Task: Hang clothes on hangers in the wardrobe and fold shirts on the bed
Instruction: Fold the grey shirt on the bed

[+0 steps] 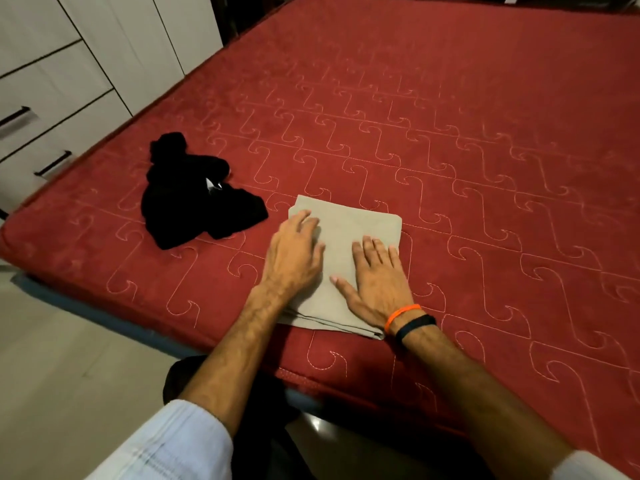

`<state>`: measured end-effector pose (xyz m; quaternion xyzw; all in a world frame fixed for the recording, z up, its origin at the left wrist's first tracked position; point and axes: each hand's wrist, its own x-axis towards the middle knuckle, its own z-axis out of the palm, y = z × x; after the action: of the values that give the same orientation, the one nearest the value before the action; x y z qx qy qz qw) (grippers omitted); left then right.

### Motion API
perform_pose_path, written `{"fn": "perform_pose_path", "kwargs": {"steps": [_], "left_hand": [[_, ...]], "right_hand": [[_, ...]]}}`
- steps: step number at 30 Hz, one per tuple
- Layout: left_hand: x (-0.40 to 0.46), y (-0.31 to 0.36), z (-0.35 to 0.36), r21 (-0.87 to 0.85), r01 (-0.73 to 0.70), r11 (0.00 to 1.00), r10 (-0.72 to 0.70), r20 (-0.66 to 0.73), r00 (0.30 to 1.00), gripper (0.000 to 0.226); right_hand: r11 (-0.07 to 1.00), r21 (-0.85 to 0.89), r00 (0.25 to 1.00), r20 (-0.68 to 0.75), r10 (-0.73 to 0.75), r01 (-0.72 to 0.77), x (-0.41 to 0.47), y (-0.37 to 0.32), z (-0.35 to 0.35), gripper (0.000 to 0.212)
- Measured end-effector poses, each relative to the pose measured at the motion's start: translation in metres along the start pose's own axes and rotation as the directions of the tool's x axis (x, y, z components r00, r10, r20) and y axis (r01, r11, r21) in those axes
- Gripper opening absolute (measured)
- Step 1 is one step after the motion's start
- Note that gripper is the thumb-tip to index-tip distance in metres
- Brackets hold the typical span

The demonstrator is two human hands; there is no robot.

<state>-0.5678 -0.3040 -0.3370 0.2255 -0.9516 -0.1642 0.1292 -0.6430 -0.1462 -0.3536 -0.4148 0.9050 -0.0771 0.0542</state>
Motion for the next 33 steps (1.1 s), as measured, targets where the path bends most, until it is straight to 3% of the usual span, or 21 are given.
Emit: {"fn": "perform_pose_path", "kwargs": {"steps": [2,4,6,10,13,16,21,24,26,28,31,33], "left_hand": [[-0.008,-0.004,0.016,0.074,-0.069,0.995,0.063,0.078,0.995,0.06],[-0.024,-0.014,0.028,0.152,-0.039,0.988,0.018,0.137,0.99,0.071],[-0.036,-0.025,0.033,0.164,0.03,0.986,-0.049,0.117,0.992,0.074],[-0.032,-0.023,0.026,0.194,0.094,0.976,-0.109,0.067,0.992,0.071],[-0.011,-0.009,0.024,0.101,0.03,0.994,-0.035,0.044,0.998,0.064],[0.016,-0.003,0.027,0.064,-0.101,0.993,0.093,0.121,0.988,0.063],[0.036,-0.046,0.032,0.131,0.02,0.991,-0.048,0.215,0.975,0.072],[0.031,-0.05,0.03,0.076,0.056,0.996,-0.07,0.194,0.978,0.07],[0.02,-0.044,0.028,0.033,0.084,0.996,-0.088,0.175,0.981,0.07],[0.001,-0.037,0.027,-0.001,0.1,0.995,-0.099,0.146,0.984,0.071],[-0.031,-0.034,0.028,0.017,0.092,0.996,-0.093,0.086,0.992,0.068],[-0.044,-0.039,0.028,-0.012,0.112,0.994,-0.111,0.074,0.991,0.064]], "right_hand": [[1.0,-0.02,1.0,0.01,-0.017,0.017,0.001,0.0,0.003,0.091],[0.991,0.128,0.999,-0.008,0.041,-0.04,0.005,0.004,-0.001,0.083],[0.973,0.213,0.995,-0.024,0.093,-0.086,0.01,0.006,-0.004,0.077],[0.986,0.13,0.994,-0.018,0.107,-0.103,0.018,0.002,-0.004,0.071],[0.988,0.15,0.996,-0.063,0.057,-0.047,0.024,-0.012,-0.006,0.064],[0.991,0.132,0.995,-0.096,-0.011,0.024,0.033,-0.012,-0.005,0.058],[0.972,0.184,0.988,0.069,0.136,-0.147,0.04,0.039,-0.001,0.082],[0.969,0.157,0.981,0.048,0.185,-0.191,0.036,0.041,-0.002,0.087],[0.978,0.133,0.985,-0.05,0.167,-0.159,0.028,0.023,-0.004,0.087],[0.99,0.138,0.993,-0.107,0.054,-0.039,0.009,0.003,-0.001,0.086],[0.992,0.048,0.992,-0.06,-0.111,0.114,-0.023,-0.005,0.016,0.084],[0.995,0.026,0.995,-0.051,-0.091,0.092,-0.035,0.005,0.025,0.084]]}}
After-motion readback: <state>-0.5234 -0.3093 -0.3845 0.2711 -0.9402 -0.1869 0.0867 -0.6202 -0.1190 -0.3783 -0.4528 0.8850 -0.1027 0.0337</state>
